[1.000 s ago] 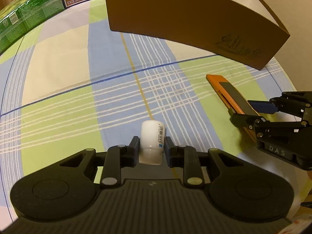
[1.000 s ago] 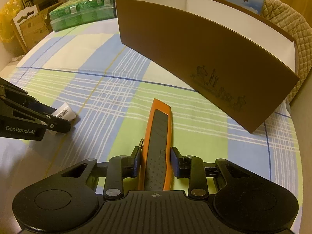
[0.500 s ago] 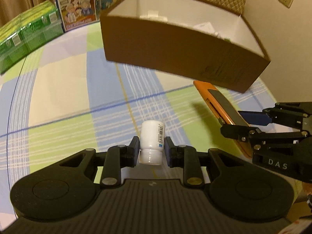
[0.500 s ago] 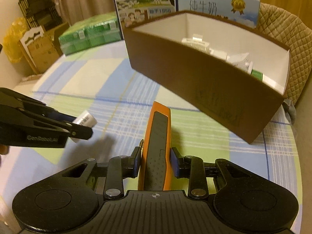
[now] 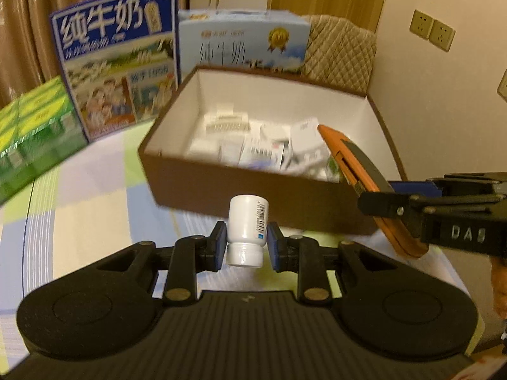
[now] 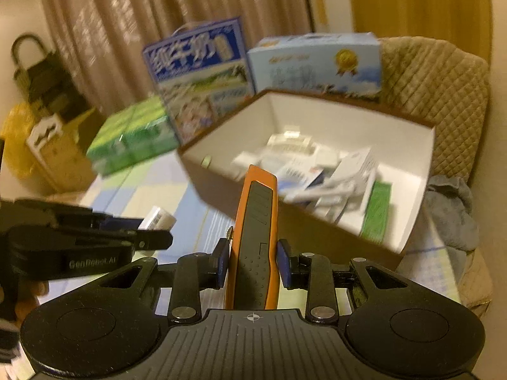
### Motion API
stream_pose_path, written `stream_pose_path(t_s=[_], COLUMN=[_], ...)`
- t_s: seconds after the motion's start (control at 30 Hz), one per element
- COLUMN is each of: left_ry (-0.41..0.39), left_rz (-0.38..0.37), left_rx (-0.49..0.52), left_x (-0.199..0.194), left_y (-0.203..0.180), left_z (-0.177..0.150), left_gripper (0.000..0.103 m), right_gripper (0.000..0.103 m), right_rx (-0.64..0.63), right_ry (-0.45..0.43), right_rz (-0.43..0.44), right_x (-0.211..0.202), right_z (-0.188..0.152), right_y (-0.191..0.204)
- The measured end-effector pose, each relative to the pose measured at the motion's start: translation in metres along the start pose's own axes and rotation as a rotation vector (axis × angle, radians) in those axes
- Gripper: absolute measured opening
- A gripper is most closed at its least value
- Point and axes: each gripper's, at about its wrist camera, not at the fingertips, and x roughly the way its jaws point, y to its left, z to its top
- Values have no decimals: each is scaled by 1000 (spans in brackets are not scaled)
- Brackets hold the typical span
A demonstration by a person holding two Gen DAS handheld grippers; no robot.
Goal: Organize rigid objects
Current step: 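Carry the pill bottle with the left tool while the right tool carries the knife into the brown box, then open the left tool to release the pill bottle while the right tool releases the knife inside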
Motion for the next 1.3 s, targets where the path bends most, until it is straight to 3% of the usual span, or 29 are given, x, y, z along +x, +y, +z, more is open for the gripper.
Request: stream_pose_path(t_s=[0.27, 0.53, 1.0, 1.3], left_ry=[-32, 20, 165, 201], left_rz=[-11, -11, 5, 14], left_rx=[42, 69, 105, 106], left_x=[28, 80, 166, 187], left_y=[-8, -9, -5, 0], left_z=[56, 92, 102, 101], left_gripper=[23, 23, 23, 23], right_gripper=[29, 29, 29, 29], right_rx=[80, 126, 207, 226], right_ry=[-59, -36, 94, 124], right_rz=[-34, -58, -84, -96], right_x=[12, 48, 132, 152], right_z=[53, 80, 84, 83], right_y=[-32, -61, -101, -109])
